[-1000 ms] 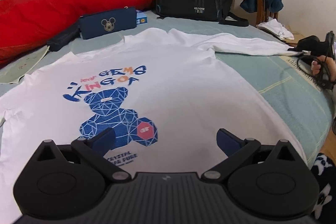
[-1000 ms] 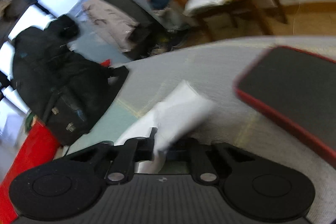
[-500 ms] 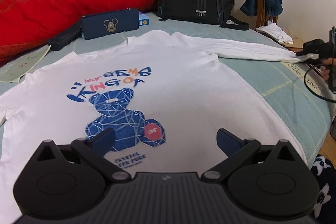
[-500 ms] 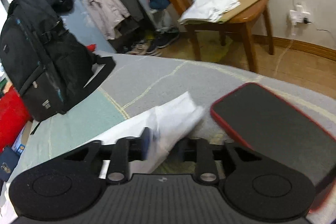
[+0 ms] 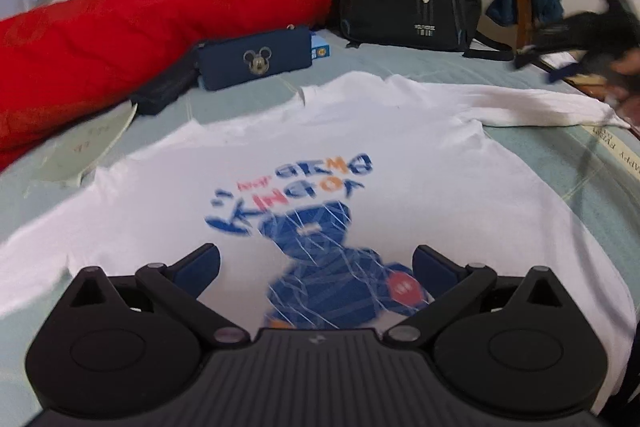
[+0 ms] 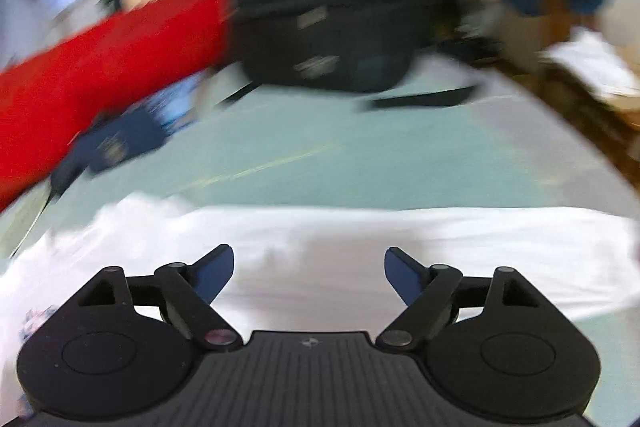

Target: Fold clothes

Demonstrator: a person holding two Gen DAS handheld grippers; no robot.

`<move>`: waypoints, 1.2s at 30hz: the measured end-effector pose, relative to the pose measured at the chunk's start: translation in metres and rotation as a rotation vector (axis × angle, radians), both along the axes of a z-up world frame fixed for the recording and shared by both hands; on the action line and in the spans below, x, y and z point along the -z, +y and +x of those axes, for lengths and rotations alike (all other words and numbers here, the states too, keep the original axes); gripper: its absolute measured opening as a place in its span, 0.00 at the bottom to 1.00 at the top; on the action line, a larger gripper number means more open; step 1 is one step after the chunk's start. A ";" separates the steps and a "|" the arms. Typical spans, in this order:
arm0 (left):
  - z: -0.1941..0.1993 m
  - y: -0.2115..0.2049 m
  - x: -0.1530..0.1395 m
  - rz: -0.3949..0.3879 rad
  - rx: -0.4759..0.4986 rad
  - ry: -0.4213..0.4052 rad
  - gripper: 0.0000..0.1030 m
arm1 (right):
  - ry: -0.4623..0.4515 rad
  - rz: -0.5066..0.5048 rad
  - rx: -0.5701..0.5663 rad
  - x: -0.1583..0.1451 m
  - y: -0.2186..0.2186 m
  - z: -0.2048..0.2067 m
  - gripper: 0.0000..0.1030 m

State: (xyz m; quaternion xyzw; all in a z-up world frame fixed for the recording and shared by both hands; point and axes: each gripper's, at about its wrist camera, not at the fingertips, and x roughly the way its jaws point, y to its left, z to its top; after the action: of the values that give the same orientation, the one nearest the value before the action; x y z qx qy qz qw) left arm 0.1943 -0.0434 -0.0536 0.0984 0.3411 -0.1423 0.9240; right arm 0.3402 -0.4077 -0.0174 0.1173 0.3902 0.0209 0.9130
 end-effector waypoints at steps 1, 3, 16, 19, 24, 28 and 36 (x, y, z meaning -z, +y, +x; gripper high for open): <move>0.004 0.003 -0.002 0.009 0.018 -0.003 0.99 | 0.022 -0.014 -0.029 0.002 0.022 0.013 0.84; 0.012 0.010 -0.004 0.023 0.048 -0.016 0.99 | 0.068 -0.060 -0.056 0.005 0.060 0.042 0.84; 0.023 0.080 0.019 -0.096 0.044 -0.036 0.99 | 0.108 -0.215 0.184 0.044 0.101 0.134 0.99; 0.022 0.093 0.015 -0.115 0.000 -0.051 0.99 | 0.105 -0.218 0.186 0.027 0.105 0.129 0.99; 0.018 0.097 0.015 -0.108 0.011 -0.044 0.99 | 0.137 -0.225 0.037 0.013 0.149 0.104 1.00; 0.013 0.092 0.020 -0.065 0.031 -0.039 0.99 | 0.193 -0.273 0.040 0.036 0.173 0.113 1.00; 0.017 0.094 0.026 -0.066 0.019 -0.018 0.99 | 0.107 -0.221 0.119 0.047 0.172 0.160 1.00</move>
State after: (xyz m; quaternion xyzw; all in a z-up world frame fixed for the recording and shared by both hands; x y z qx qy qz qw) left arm 0.2116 0.0508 -0.0795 0.0721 0.3271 -0.1613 0.9283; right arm 0.5005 -0.2358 -0.0647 0.0401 0.4306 -0.0825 0.8979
